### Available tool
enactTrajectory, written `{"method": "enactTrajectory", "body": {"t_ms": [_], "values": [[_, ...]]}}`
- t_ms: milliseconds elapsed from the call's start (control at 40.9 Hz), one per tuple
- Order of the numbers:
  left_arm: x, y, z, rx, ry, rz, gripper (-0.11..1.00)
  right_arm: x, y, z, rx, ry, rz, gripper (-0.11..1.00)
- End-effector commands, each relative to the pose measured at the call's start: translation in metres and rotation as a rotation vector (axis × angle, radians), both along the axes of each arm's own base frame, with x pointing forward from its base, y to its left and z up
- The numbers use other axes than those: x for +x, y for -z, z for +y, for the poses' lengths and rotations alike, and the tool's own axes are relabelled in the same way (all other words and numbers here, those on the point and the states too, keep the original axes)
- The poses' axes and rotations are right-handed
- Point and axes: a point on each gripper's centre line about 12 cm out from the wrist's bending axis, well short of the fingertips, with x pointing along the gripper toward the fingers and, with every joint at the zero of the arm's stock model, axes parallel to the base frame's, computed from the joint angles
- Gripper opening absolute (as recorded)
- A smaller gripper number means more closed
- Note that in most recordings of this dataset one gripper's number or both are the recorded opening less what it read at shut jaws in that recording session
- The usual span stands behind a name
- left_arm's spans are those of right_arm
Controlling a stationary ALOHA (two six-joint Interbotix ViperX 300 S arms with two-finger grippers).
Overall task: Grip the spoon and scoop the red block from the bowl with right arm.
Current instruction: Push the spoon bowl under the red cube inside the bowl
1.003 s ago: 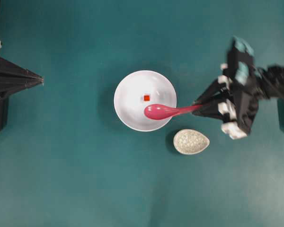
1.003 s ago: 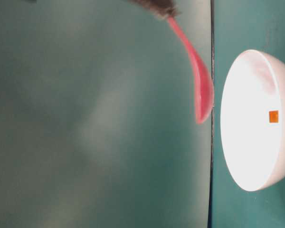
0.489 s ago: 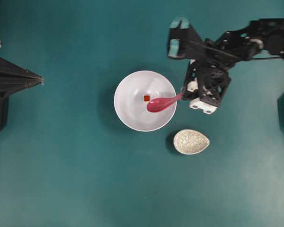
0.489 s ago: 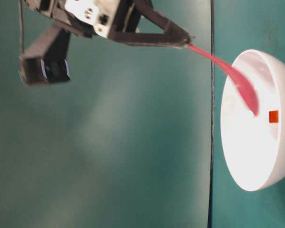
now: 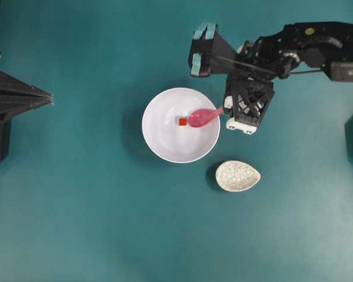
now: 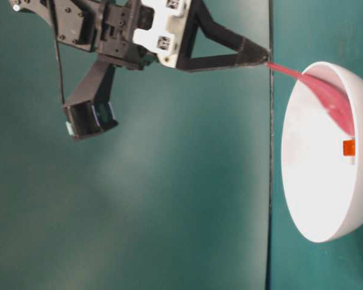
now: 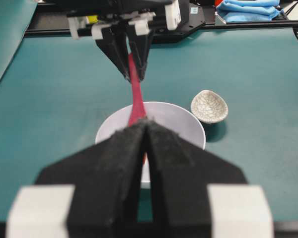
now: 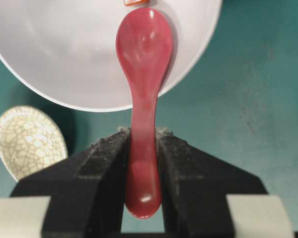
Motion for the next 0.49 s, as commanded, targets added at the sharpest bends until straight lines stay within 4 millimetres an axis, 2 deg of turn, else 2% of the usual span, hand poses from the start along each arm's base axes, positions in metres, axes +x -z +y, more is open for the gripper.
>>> {"method": "enactTrajectory", "body": {"t_ms": [0,196,465], "values": [[0.001,-0.012,0.001,0.003,-0.003,-0.029,0.00,0.007,-0.010,0.004,-0.009,-0.016,-0.033,0.24],[0.001,-0.011,0.001,0.004,-0.003,-0.026,0.00,0.016,-0.003,0.005,-0.014,-0.015,-0.039,0.24],[0.002,-0.010,0.001,0.004,-0.003,-0.021,0.00,0.034,-0.006,0.001,-0.033,0.006,-0.111,0.24]]}}
